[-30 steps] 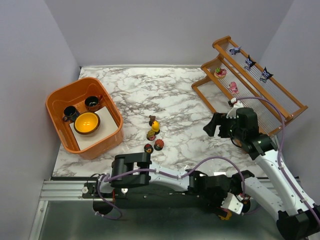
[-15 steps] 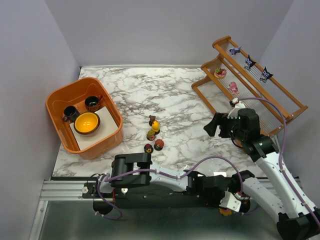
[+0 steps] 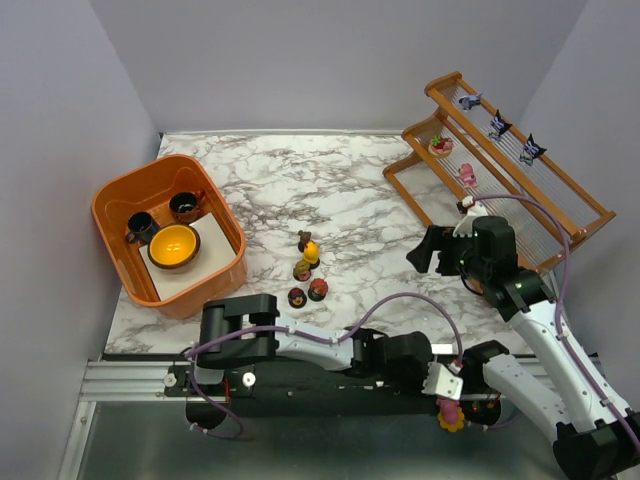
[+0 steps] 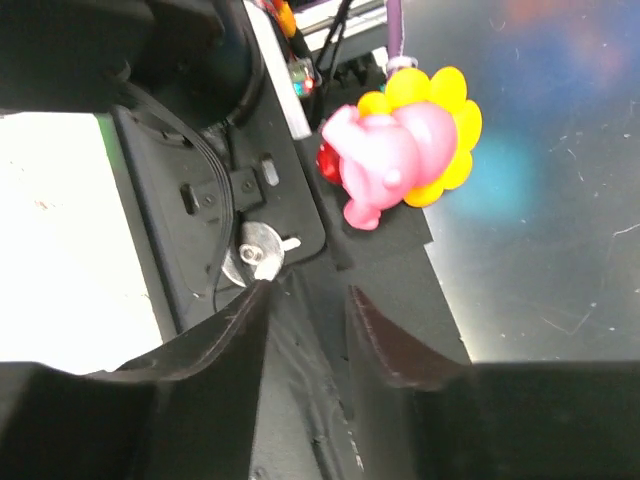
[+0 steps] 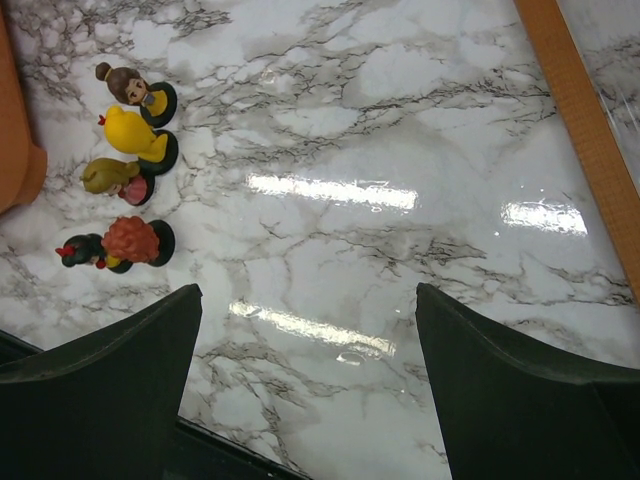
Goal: Place and organize the plastic toys onto the shelf
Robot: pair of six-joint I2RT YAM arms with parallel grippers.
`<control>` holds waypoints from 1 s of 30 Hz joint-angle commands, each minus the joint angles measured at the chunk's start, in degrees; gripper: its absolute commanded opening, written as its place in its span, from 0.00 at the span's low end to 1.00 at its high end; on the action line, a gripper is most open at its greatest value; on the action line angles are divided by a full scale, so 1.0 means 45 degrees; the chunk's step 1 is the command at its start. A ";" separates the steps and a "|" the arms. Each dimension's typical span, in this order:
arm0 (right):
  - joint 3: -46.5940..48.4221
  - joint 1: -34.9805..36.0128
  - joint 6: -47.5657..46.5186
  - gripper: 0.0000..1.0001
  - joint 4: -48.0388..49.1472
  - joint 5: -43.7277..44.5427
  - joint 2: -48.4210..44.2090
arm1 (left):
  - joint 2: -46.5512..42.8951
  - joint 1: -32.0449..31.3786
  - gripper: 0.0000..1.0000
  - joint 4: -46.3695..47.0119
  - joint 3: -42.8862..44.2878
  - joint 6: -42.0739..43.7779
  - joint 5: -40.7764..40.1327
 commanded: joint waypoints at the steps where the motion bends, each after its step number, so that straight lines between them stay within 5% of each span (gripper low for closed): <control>1: -0.0115 -0.0075 -0.0160 0.94 0.0118 0.0236 -0.0077 | -0.0417 -0.0048 0.59 0.0645 0.0138 -0.0038 0.0043; 5: -0.0095 -0.0075 -0.0199 0.94 0.0156 0.0197 -0.0019 | -0.0106 -0.0145 0.78 0.0450 0.0899 0.0294 0.0454; 8: -0.0076 -0.0075 -0.0179 0.94 0.0215 0.0061 0.0020 | 0.0285 -0.0185 0.83 0.0391 0.1524 0.0393 0.0766; 30: -0.0134 -0.0075 -0.0081 0.94 0.0625 -0.0330 0.0235 | 0.2707 -0.0458 0.83 0.0118 0.3633 0.0295 0.1802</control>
